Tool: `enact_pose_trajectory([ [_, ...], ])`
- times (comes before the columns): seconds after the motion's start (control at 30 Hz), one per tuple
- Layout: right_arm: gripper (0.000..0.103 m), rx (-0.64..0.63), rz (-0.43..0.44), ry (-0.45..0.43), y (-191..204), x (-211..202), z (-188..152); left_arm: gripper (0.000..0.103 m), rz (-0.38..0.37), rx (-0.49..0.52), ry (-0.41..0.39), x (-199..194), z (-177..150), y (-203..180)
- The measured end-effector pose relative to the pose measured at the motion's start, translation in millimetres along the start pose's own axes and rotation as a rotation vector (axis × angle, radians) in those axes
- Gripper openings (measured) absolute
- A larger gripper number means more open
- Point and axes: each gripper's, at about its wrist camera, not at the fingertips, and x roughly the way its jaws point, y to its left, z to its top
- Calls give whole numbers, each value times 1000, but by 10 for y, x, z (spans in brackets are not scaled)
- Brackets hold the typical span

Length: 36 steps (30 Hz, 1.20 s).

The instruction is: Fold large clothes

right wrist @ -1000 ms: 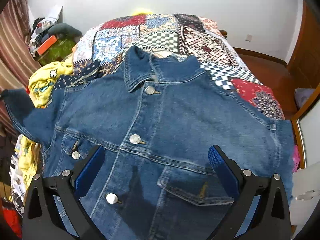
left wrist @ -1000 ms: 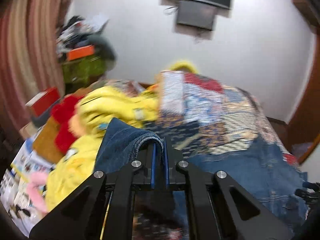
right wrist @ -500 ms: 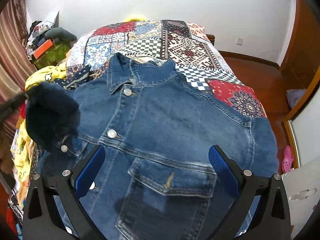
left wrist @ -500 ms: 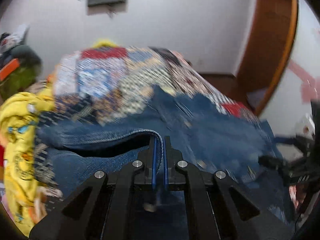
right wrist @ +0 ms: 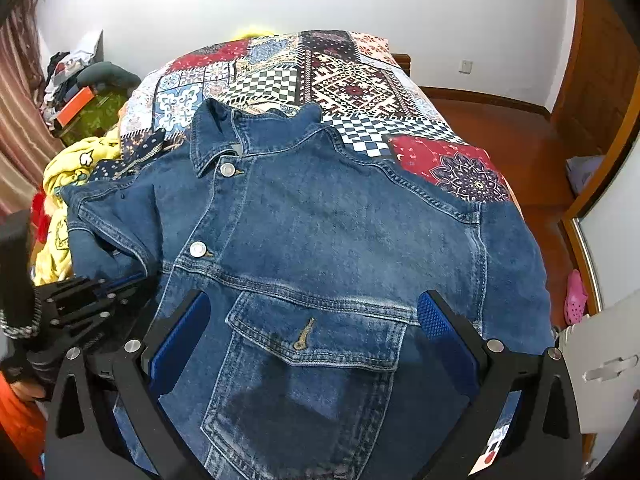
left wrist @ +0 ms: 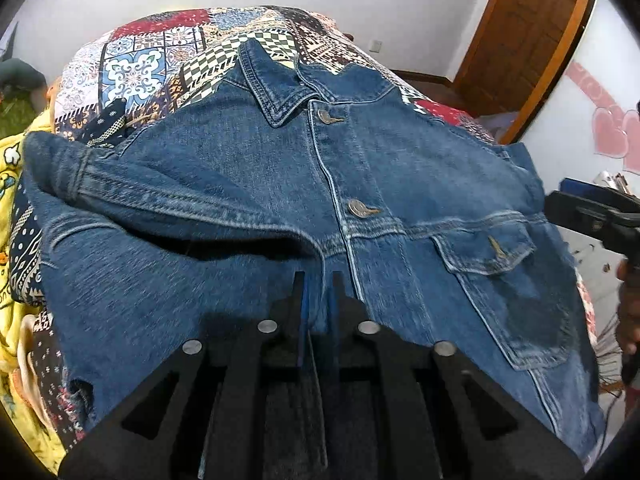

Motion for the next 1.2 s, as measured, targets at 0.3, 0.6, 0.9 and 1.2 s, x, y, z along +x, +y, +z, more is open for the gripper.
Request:
enact_pose_trajectory([
  [0.3,102,-63,40,-31,208,-79,144,43,68,-113,-87,-677,-6,544],
  [0.6,102,-228,180,-71,1177,-2,498,47,257,-183,-131,-1019,-199,1348],
  [0.9,101,-391,231,31,2119,734,663,50,255,-280,-109,-969,-438,1821],
  [1.2,34,-397,353,122,2418,1009,726,50,252,-324,-86,-850,-504,2006],
])
